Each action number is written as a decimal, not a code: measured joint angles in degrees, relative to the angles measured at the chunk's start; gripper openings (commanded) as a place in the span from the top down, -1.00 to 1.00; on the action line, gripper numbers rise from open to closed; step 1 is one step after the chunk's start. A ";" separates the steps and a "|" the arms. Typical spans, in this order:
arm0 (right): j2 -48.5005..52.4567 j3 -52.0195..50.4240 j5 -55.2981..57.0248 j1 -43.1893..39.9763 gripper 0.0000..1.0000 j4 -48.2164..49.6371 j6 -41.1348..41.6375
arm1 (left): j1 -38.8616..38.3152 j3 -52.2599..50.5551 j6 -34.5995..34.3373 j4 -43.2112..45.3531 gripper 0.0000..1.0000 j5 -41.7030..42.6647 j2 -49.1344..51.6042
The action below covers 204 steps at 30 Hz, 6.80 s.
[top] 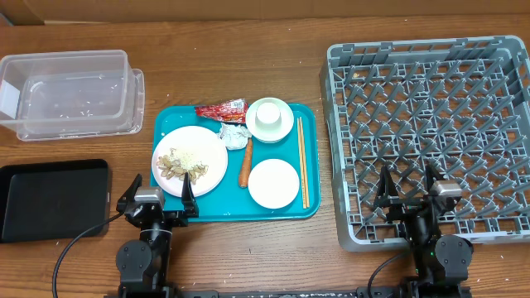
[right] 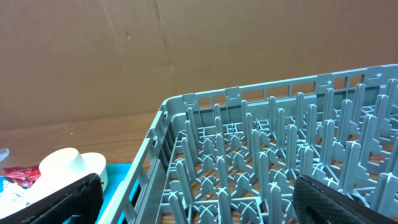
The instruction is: Sort waste into correct bins and load items into the dishwasher
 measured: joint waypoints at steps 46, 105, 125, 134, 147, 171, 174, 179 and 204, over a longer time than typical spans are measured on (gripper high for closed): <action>0.00 0.00 -0.02 -0.02 -1.00 0.00 -0.02 | 0.00 0.00 0.02 0.00 -1.00 0.00 0.00; 0.00 0.00 0.00 0.00 -1.00 -0.02 0.00 | 0.00 13.18 -15.15 -1.22 -0.99 29.53 3.69; 0.00 0.00 0.00 0.00 -1.00 0.00 -0.02 | -0.04 65.44 -6.32 -26.77 -1.00 44.89 56.43; 0.00 0.00 0.00 0.00 -1.00 0.00 0.00 | -12.04 79.36 -6.05 -52.09 -1.00 23.06 68.17; 0.00 0.00 0.00 0.00 -1.00 0.00 0.00 | -21.92 83.30 -15.37 -56.06 -1.00 -2.51 80.24; 0.00 0.00 0.00 0.00 -1.00 0.00 0.00 | -22.14 83.32 -25.88 -63.82 -1.00 -7.76 107.89; 0.00 0.00 0.00 0.00 -1.00 0.02 -0.02 | -22.14 83.30 -25.83 -64.02 -0.92 -7.74 110.62; 0.00 0.00 0.00 0.00 -1.00 0.00 0.00 | -22.14 83.30 -23.87 -64.19 -0.79 -7.69 114.12; 0.00 0.00 0.02 -0.02 -1.00 0.02 0.00 | -22.14 78.77 -20.90 -51.63 -0.12 -10.56 115.30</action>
